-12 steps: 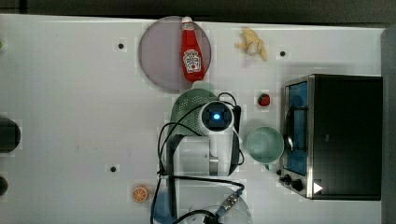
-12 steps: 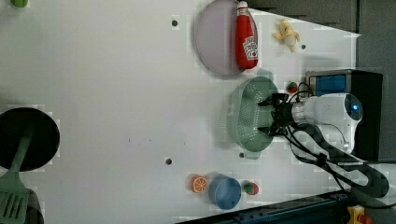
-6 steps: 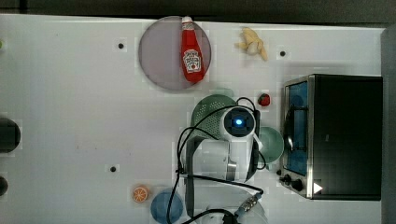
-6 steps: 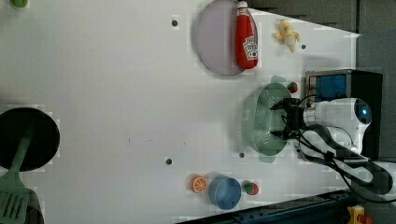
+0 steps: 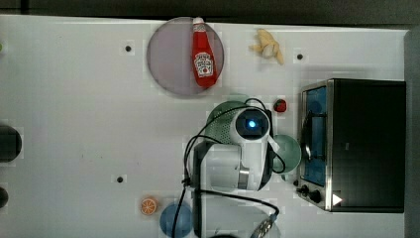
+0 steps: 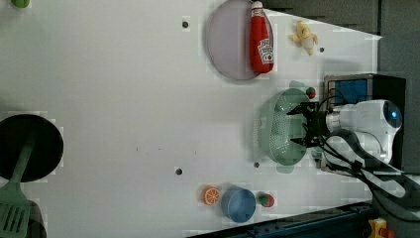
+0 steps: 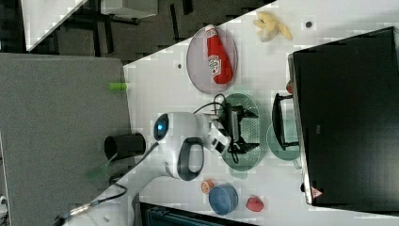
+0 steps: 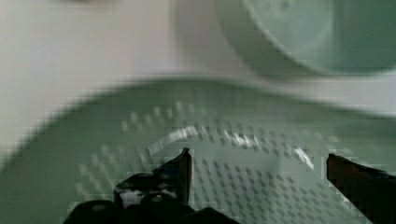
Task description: Drag strainer left to right.
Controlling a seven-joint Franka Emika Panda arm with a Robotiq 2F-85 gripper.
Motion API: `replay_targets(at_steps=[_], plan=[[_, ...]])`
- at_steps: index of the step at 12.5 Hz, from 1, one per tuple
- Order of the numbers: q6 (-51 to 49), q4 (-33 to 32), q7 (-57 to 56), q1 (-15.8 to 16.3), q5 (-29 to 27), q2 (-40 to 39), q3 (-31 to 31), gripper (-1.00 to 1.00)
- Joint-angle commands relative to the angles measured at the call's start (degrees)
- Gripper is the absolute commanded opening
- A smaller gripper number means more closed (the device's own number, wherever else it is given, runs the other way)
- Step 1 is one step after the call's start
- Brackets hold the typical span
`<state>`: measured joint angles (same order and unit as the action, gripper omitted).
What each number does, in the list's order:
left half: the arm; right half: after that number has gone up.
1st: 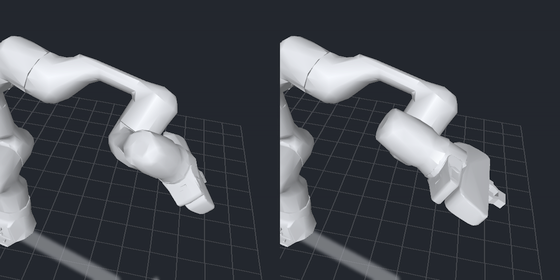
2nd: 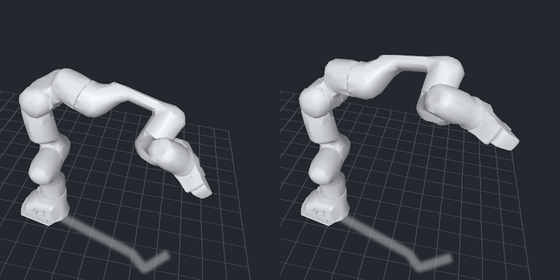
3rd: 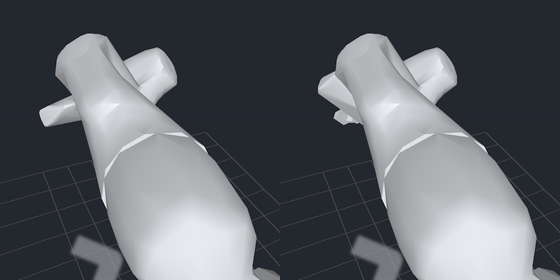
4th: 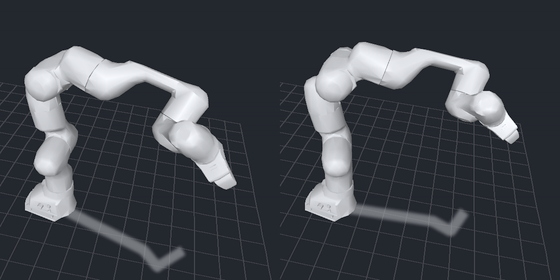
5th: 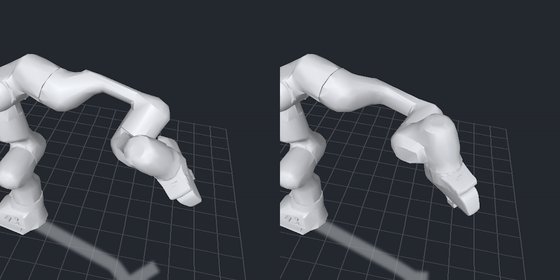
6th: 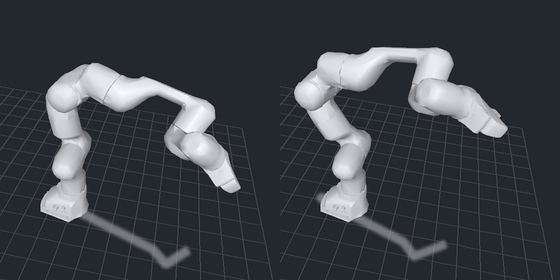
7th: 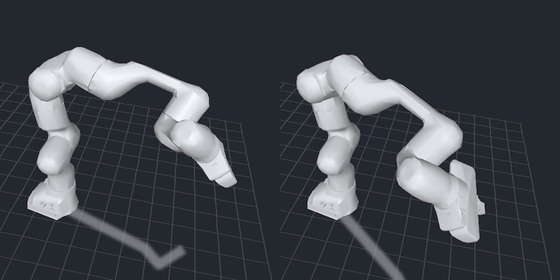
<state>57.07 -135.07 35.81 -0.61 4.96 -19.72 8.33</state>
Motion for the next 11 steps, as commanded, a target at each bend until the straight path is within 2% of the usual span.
replay_targets(at_steps=[1, 5, 8, 11], plan=[[-9.1, 2.6, -12.7, 1.1, -0.1, 12.6, -2.6, 1.0], [-28.2, 11.8, -30.4, 1.1, -0.5, 24.0, -2.9, 1.0], [-43.6, 20.2, -37.3, 1.1, -2.0, 29.7, -2.9, 1.0], [-56.0, 27.9, -40.6, 1.3, -1.6, 32.0, -3.5, 1.0]])
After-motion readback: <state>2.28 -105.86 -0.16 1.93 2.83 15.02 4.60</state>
